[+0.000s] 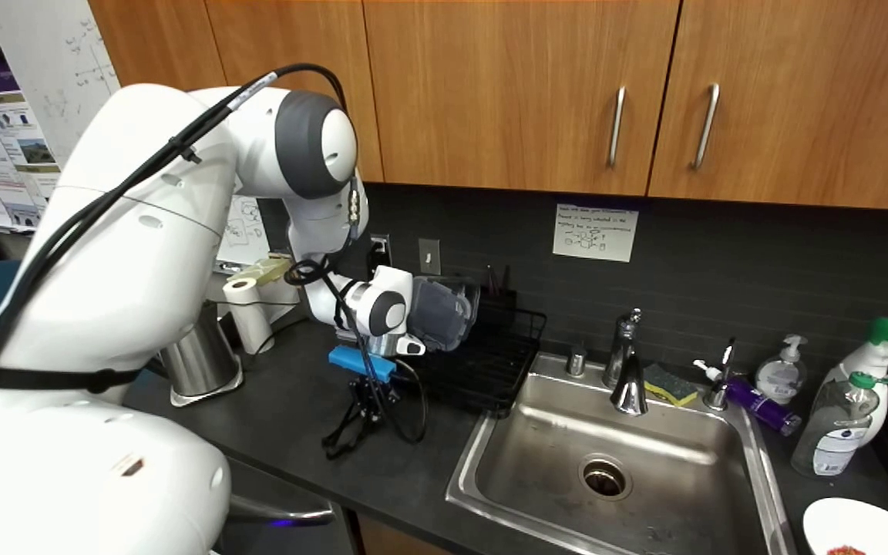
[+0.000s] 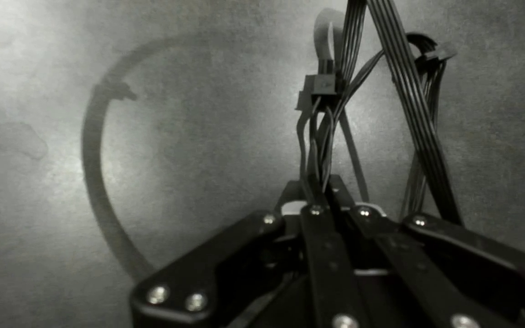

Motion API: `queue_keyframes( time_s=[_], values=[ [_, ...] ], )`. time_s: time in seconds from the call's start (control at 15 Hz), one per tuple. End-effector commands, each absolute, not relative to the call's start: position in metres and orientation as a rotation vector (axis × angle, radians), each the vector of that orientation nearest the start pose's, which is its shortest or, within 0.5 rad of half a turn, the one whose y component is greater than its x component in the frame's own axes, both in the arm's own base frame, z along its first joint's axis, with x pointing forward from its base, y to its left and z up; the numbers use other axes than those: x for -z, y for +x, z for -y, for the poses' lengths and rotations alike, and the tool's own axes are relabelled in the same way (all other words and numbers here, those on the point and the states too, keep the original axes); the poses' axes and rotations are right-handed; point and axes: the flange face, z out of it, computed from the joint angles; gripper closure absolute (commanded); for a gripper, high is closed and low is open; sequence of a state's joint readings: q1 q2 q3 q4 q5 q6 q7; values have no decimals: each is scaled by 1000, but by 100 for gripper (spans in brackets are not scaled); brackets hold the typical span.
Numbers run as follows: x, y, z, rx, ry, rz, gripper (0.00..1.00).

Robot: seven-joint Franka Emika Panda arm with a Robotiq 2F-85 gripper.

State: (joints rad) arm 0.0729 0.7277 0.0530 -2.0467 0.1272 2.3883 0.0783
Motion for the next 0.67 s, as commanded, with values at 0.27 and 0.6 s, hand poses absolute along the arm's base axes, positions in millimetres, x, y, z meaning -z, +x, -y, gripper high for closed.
queue_keyframes(
  time_s=[0.27, 0.6],
  values=[
    [-85, 515, -65, -565, -3073, -97, 98],
    [-92, 513, -61, -565, -3084, -89, 98]
  ],
)
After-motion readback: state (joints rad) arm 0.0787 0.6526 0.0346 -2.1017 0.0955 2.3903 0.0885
